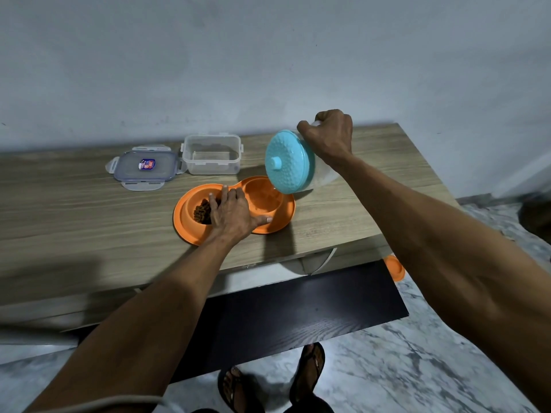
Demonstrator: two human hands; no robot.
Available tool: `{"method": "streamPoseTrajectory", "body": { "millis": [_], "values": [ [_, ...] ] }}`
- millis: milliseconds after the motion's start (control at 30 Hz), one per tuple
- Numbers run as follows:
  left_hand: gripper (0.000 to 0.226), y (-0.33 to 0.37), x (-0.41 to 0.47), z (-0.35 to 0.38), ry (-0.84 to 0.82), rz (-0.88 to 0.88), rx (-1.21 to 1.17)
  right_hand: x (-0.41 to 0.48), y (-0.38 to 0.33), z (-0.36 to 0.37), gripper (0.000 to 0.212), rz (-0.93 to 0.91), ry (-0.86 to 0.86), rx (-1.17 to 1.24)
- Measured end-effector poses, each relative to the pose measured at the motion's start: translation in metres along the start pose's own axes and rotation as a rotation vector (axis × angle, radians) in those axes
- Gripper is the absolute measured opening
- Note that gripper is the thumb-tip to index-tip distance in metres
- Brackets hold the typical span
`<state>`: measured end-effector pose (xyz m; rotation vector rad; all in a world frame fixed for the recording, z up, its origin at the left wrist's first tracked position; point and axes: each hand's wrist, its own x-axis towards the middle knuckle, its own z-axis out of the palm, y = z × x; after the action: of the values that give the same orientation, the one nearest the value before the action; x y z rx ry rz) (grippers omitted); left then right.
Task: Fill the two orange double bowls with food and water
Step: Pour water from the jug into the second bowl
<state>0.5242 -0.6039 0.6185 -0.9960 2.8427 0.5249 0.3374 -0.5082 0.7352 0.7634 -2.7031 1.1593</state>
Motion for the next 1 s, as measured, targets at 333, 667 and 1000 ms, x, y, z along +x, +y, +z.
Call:
{"method": "streamPoseTrajectory", "body": {
  "millis": [333,667,1000],
  "values": [
    [0.114,0.0012,0.0003,-0.0003,-0.019,-0.007,0.018,-0.0001,-0.0041,-0.0012,0.038,-0.014,0.008,-0.028],
    [0.112,0.0003,0.0013,0.0004,-0.015,0.001,0.028,0.0023,-0.0036,0.0005,0.034,-0.017,0.004,-0.017],
    [0.111,0.0019,0.0011,-0.0008,-0.022,-0.008,0.028,0.0019,-0.0056,-0.0009,0.039,-0.038,0.005,-0.018]
  ]
}}
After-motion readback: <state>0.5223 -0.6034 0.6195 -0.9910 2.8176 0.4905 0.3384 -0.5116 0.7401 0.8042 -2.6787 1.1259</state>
